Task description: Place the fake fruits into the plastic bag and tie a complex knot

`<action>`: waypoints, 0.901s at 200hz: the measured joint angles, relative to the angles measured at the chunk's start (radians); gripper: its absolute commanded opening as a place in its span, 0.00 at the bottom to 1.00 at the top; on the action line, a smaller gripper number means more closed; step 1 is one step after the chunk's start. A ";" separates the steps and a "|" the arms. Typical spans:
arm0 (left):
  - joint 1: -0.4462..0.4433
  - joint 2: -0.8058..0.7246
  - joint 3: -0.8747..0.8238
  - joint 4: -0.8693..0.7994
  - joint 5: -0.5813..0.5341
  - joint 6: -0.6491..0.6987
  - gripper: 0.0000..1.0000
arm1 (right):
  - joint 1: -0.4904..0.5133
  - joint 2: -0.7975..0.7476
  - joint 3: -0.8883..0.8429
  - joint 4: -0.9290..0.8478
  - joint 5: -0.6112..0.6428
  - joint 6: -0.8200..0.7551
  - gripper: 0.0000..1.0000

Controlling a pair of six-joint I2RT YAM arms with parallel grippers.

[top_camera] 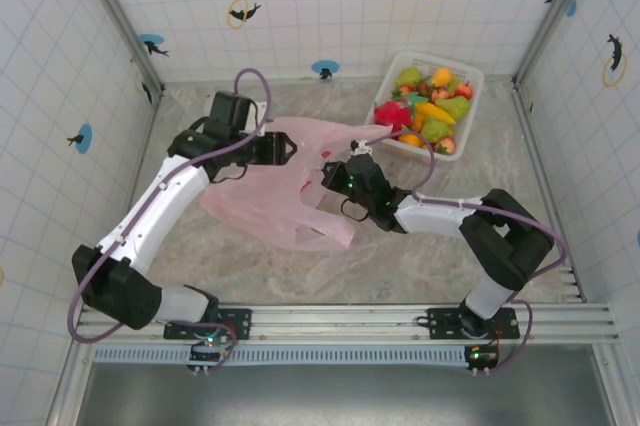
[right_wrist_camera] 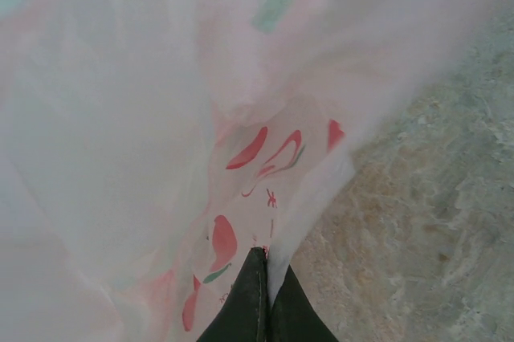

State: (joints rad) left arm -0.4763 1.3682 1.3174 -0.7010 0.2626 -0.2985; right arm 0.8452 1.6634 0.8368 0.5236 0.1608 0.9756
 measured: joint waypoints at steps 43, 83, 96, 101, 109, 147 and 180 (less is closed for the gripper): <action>-0.179 0.003 -0.045 0.021 -0.102 -0.070 0.72 | 0.006 0.000 0.000 -0.002 0.007 0.000 0.00; -0.246 0.059 -0.067 0.047 -0.167 -0.112 0.71 | 0.004 0.000 -0.001 -0.028 0.020 -0.003 0.00; -0.249 0.061 -0.093 0.061 -0.186 -0.124 0.69 | 0.004 -0.001 -0.001 -0.050 0.031 -0.004 0.00; -0.249 0.061 -0.104 0.061 -0.191 -0.126 0.68 | 0.004 -0.001 -0.001 -0.051 0.032 -0.006 0.00; -0.248 0.060 -0.123 0.063 -0.204 -0.135 0.66 | 0.004 -0.001 -0.004 -0.057 0.036 -0.006 0.00; -0.249 0.059 -0.207 0.086 -0.195 -0.152 0.56 | 0.001 -0.035 -0.021 -0.005 0.006 0.013 0.00; -0.220 0.012 -0.276 0.158 -0.119 -0.156 0.65 | -0.032 -0.087 -0.079 0.080 -0.032 0.045 0.00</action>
State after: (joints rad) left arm -0.6964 1.3800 1.0416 -0.5426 0.1436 -0.4545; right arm 0.8135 1.5764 0.7582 0.6037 0.1284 1.0210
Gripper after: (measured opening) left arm 0.622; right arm 0.056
